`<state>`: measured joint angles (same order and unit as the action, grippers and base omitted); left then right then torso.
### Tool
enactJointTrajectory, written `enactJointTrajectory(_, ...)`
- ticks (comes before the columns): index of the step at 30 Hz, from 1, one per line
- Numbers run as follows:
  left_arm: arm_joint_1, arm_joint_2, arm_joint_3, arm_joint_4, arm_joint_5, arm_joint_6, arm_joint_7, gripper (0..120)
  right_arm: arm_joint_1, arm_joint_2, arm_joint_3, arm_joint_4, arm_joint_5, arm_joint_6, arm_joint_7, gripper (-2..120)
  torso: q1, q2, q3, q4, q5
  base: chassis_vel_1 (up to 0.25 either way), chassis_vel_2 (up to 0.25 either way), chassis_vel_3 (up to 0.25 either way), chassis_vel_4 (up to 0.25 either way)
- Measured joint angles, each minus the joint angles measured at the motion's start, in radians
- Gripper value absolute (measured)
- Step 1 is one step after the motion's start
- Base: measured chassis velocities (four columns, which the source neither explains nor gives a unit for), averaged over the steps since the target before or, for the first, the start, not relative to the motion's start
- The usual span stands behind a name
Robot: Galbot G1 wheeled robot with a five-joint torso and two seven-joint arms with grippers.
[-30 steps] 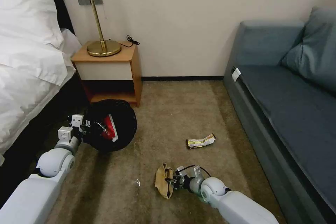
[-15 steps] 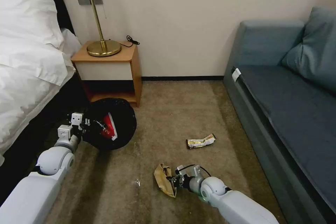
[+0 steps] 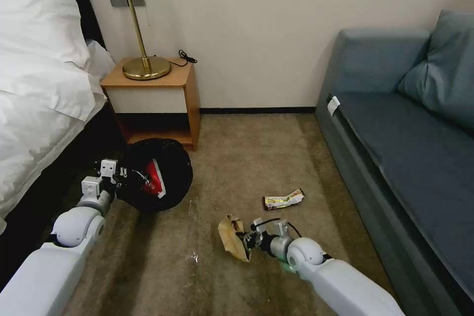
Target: Pick up the trash bin, then pick up the garbage on the floor and place it into the trash bin.
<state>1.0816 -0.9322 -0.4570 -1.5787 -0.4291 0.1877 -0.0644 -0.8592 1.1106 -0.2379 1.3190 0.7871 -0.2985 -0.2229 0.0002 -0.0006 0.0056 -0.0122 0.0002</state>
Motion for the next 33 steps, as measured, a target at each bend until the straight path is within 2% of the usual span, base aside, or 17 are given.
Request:
enactJointTrajectory(8, -0.016, -0.030, 0.015, 0.014, -0.001, 0.000, 0.000, 1, 0.052, -0.012, 0.109, 0.084, 0.038, -0.010, -0.012, 0, 0.000, 0.000, 0.000, -0.0001, -0.0001, 0.000, 0.000, 0.000, 0.000)
enactJointTrajectory(17, -0.046, -0.056, 0.043, 0.019, -0.035, 0.005, -0.008, 1, 0.153, 0.025, 0.175, 0.159, 0.122, -0.046, -0.009, 0, 0.000, 0.000, 0.000, 0.0000, -0.0001, 0.000, 0.000, 0.000, 0.000)
enactJointTrajectory(23, -0.071, -0.077, 0.060, 0.034, -0.072, 0.008, -0.014, 1, 0.198, 0.089, 0.167, 0.213, 0.161, -0.073, 0.006, 0, 0.000, 0.000, 0.000, 0.0001, -0.0002, 0.000, 0.000, 0.000, 0.000)
enactJointTrajectory(26, -0.091, -0.100, 0.075, 0.038, -0.101, 0.011, -0.026, 1, 0.224, 0.145, 0.132, 0.244, 0.190, -0.089, 0.023, 0, 0.000, 0.000, 0.000, 0.0002, -0.0003, 0.000, 0.000, 0.000, 0.000)
enactJointTrajectory(33, -0.097, -0.118, 0.086, 0.028, -0.124, 0.011, -0.041, 1, 0.241, 0.201, 0.087, 0.215, 0.188, -0.085, 0.027, 0, 0.000, 0.000, 0.000, 0.0001, -0.0003, 0.000, 0.000, 0.000, 0.000)
